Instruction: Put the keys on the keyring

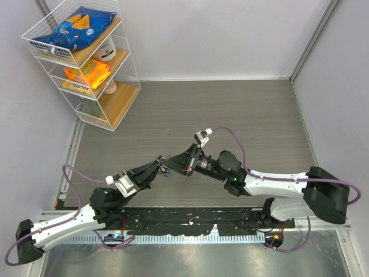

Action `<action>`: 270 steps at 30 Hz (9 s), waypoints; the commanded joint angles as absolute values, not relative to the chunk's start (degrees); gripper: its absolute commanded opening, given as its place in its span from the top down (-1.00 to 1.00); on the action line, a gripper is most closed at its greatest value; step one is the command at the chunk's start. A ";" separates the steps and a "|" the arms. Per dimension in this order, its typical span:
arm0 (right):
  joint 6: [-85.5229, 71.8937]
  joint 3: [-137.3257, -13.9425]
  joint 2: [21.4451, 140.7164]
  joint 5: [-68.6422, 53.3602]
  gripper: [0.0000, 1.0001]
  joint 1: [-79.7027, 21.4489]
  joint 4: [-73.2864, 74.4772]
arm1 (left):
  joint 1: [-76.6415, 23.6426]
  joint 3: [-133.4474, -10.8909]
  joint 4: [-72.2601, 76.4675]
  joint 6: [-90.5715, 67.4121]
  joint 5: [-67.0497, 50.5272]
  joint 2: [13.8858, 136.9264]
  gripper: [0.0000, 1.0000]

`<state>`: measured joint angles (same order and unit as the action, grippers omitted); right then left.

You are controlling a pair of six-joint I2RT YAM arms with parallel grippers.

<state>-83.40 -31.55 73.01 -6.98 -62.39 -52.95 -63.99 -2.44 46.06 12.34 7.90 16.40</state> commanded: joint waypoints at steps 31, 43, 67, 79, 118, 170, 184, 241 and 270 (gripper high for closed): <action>-82.97 -42.71 70.49 -4.75 0.89 -59.15 -32.26 | -67.41 -5.45 43.95 20.21 -0.53 18.37 1.00; -82.44 -42.36 67.50 -5.01 0.88 -57.48 -32.78 | -68.82 -5.80 42.80 22.06 1.67 18.81 1.00; -71.82 -39.37 58.02 -9.57 0.88 -56.87 -29.81 | -68.91 -5.45 44.30 21.36 8.78 18.37 1.00; -25.25 -61.70 52.65 -7.82 0.89 -56.34 14.68 | -68.91 -5.97 43.24 20.57 12.48 16.61 1.00; 43.31 -60.83 60.81 6.66 0.89 -75.75 0.36 | -68.91 -22.24 18.19 4.31 27.86 20.31 1.00; 79.79 -41.76 63.46 17.05 0.89 -86.57 -27.32 | -68.99 -16.08 24.61 9.58 19.07 15.03 1.00; 96.50 -35.95 66.79 25.66 0.89 -90.53 -41.13 | -68.91 -15.38 25.22 10.63 14.24 14.85 1.00; 96.86 -38.58 68.56 24.00 0.88 -92.64 -46.23 | -68.91 -13.18 27.51 10.99 4.57 11.43 1.00; 96.85 -39.46 68.99 21.97 0.88 -90.97 -48.87 | -68.99 -13.27 28.30 10.11 -2.99 13.01 1.00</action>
<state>95.31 -36.45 69.97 22.28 -92.07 -45.01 -68.23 -12.93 24.99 10.92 3.77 11.99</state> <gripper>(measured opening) 0.062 0.045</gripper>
